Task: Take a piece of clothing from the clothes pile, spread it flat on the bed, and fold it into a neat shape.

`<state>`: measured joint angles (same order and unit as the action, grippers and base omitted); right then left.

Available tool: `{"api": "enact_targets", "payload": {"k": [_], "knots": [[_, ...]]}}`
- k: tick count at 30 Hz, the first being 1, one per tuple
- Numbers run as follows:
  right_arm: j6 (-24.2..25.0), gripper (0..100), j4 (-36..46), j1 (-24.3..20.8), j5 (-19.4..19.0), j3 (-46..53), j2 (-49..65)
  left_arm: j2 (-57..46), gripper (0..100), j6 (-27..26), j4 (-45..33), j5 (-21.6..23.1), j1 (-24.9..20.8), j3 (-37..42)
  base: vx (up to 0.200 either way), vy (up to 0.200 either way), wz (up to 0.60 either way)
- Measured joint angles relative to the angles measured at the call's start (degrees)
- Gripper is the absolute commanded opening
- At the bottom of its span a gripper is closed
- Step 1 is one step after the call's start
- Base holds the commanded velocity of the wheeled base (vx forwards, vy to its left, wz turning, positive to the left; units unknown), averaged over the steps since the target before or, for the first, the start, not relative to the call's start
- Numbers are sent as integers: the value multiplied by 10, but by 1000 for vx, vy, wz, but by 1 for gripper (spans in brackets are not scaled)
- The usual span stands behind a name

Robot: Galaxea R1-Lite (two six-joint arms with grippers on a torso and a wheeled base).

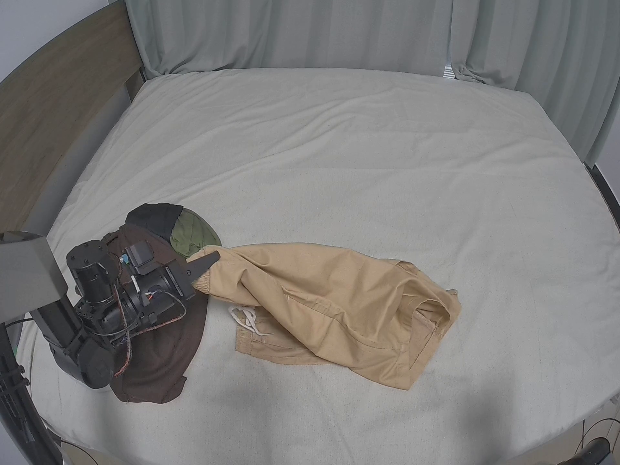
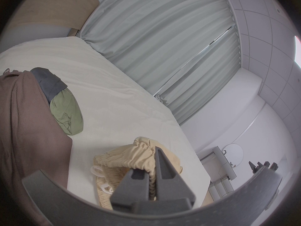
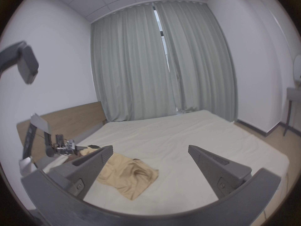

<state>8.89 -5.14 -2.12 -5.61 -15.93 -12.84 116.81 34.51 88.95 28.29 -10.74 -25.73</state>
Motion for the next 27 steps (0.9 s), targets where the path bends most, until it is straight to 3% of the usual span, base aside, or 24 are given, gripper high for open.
{"api": "enact_targets", "payload": {"k": [3,16,27], "knots": [[23,100,-2,-11,-32,-20,-41,-1,0,0,0,0,0,0,0,0,0],[40,100,-4,-42,-250,-35,-166,-5,0,-2,0,0,1,1,0,0,0],[35,100,-22,-92,-272,-58,-292,-9,0,-5,0,0,-1,2,0,0,0]]}}
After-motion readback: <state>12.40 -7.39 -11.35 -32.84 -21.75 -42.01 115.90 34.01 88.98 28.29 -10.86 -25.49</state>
